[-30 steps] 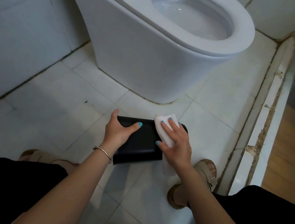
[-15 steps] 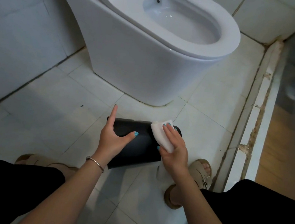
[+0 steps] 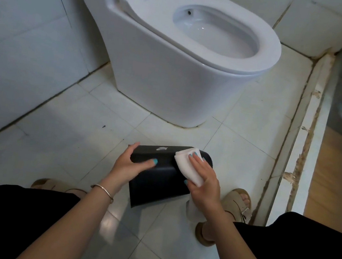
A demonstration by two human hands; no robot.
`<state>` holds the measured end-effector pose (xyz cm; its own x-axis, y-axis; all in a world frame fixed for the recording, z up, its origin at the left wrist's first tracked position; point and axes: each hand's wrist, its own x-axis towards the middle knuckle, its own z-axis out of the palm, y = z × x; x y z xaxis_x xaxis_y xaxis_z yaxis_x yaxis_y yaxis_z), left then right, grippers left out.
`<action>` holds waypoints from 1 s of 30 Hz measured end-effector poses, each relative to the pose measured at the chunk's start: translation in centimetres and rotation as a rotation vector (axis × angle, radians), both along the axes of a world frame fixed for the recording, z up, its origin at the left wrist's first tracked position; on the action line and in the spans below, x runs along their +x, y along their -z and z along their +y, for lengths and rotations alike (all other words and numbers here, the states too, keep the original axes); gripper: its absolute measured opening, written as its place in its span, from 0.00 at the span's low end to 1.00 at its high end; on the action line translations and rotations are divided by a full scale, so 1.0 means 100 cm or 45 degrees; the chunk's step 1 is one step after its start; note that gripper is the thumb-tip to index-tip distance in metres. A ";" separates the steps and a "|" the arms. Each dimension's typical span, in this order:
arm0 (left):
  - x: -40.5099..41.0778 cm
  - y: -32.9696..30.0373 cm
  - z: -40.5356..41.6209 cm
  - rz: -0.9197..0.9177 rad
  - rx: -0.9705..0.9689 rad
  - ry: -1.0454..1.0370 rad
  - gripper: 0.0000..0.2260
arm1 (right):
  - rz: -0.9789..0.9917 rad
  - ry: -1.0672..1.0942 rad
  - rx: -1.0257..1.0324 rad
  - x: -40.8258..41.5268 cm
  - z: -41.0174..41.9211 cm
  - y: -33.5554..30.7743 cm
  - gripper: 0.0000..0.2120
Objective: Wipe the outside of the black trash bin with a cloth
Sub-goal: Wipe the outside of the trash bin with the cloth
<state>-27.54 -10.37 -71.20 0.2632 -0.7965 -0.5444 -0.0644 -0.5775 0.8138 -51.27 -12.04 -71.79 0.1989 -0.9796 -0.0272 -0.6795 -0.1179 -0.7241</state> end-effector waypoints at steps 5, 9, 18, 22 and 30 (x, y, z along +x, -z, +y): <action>0.005 0.002 -0.021 0.261 0.094 -0.104 0.41 | 0.001 -0.005 0.009 -0.001 0.004 0.002 0.40; -0.003 0.003 -0.017 0.342 0.063 -0.121 0.47 | 0.039 -0.007 -0.039 -0.001 0.005 0.007 0.37; -0.011 0.015 0.008 0.129 -0.208 0.092 0.52 | -0.258 0.143 0.143 0.003 0.004 -0.007 0.35; -0.006 0.031 0.025 0.136 -0.242 0.088 0.50 | -0.270 0.191 0.226 0.003 0.007 -0.010 0.36; 0.000 0.056 0.049 0.059 -0.171 0.110 0.49 | -0.238 0.341 0.307 0.004 0.010 -0.006 0.34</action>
<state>-27.56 -5.47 -76.82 0.1675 -0.8815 -0.4416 -0.0694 -0.4573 0.8866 -50.83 -11.02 -71.16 -0.0391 -0.9675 -0.2499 -0.5174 0.2335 -0.8233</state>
